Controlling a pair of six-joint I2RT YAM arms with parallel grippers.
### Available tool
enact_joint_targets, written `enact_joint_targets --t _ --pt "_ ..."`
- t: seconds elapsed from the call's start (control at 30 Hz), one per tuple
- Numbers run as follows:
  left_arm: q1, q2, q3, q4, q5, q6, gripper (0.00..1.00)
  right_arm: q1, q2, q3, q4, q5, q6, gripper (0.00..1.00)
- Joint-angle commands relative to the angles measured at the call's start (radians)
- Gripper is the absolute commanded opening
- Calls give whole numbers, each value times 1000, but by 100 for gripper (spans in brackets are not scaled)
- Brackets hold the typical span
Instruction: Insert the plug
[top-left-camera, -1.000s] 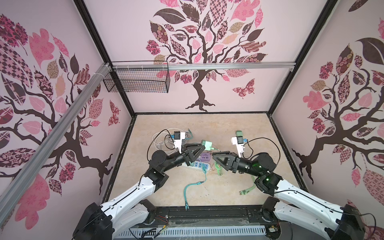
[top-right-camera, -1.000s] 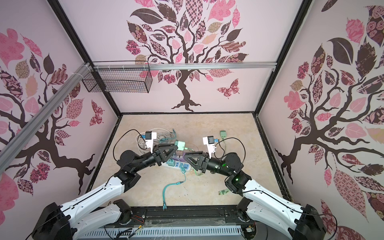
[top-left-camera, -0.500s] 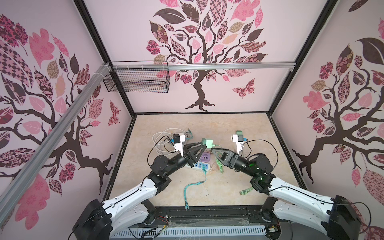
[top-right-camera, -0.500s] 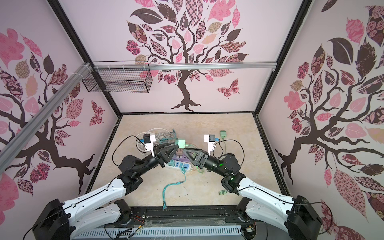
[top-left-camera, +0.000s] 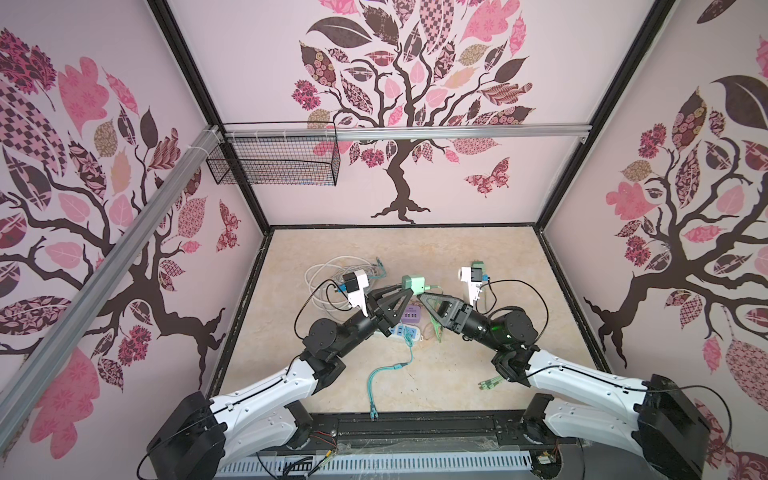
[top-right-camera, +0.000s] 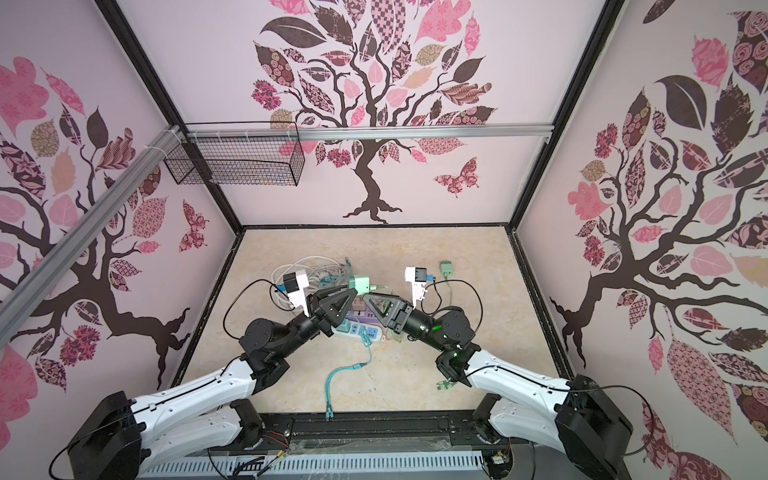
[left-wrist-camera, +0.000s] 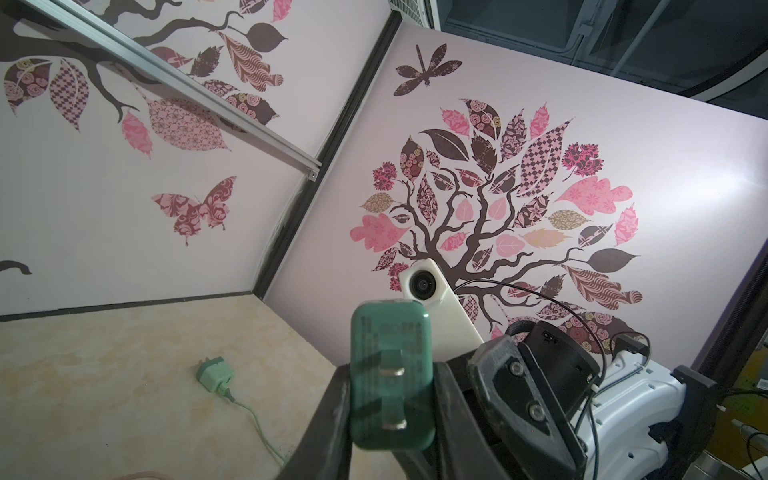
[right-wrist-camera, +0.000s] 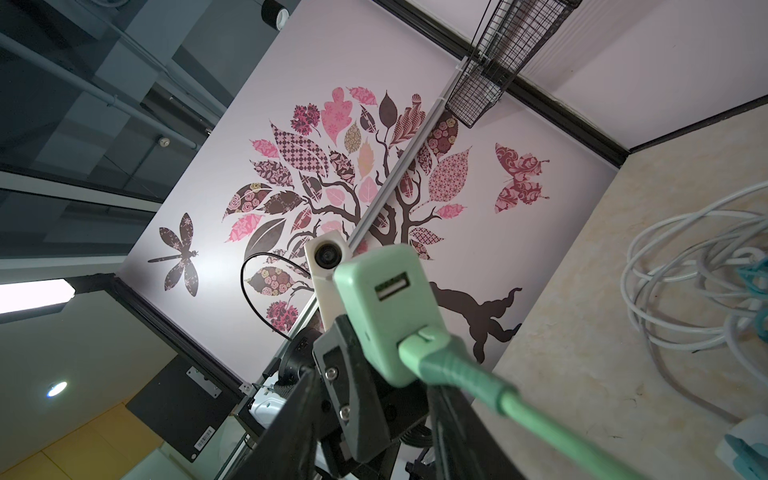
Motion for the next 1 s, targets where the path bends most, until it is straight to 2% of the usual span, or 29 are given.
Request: enact_joint_targets --t 0.0,0.53,0.97 --pt "-18 14 3 52 -23 38 0 8 14 3 93 7 19 45" --pt "-41 52 -1 140 -44 20 0 11 76 21 224 41 40 46" --pt "-47 36 0 137 -72 -24 0 19 92 58 227 56 -1 45"
